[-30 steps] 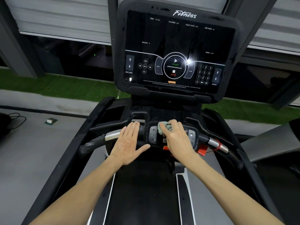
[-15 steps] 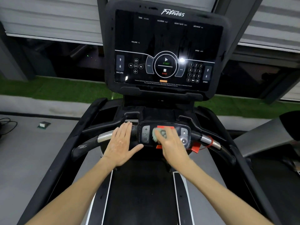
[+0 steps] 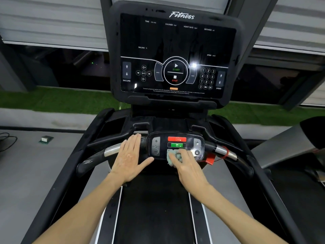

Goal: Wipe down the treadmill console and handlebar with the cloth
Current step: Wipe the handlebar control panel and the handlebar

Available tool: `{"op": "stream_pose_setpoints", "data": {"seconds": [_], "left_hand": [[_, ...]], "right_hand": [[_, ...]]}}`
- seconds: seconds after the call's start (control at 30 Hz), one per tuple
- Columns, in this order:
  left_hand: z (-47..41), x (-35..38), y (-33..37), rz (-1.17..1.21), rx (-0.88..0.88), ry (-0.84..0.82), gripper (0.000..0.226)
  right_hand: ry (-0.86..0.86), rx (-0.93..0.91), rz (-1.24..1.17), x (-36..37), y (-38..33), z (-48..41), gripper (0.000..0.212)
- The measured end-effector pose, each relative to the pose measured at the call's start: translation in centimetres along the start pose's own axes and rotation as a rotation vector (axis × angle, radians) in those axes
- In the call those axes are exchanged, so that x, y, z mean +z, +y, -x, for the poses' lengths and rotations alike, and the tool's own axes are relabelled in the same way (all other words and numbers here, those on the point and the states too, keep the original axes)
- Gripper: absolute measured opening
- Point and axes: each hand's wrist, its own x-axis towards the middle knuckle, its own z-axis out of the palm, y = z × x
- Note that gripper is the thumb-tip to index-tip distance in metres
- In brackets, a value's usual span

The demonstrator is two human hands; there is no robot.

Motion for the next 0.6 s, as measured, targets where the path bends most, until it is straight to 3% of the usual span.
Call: {"op": "stream_pose_setpoints", "data": {"seconds": [0.23, 0.47, 0.6], "left_hand": [[0.0, 0.0, -0.1, 0.017, 0.007, 0.011, 0.105], [0.1, -0.1, 0.1, 0.015, 0.002, 0.002, 0.105], [0.1, -0.3, 0.2, -0.012, 0.010, -0.008, 0.104]], "right_hand": [[0.098, 0.121, 0.028, -1.6, 1.4, -5.4, 0.057], [-0.026, 0.004, 0.001, 0.2, 0.6, 0.6, 0.072], [0.063, 0.098, 0.010, -1.3, 1.8, -3.7, 0.063]]}}
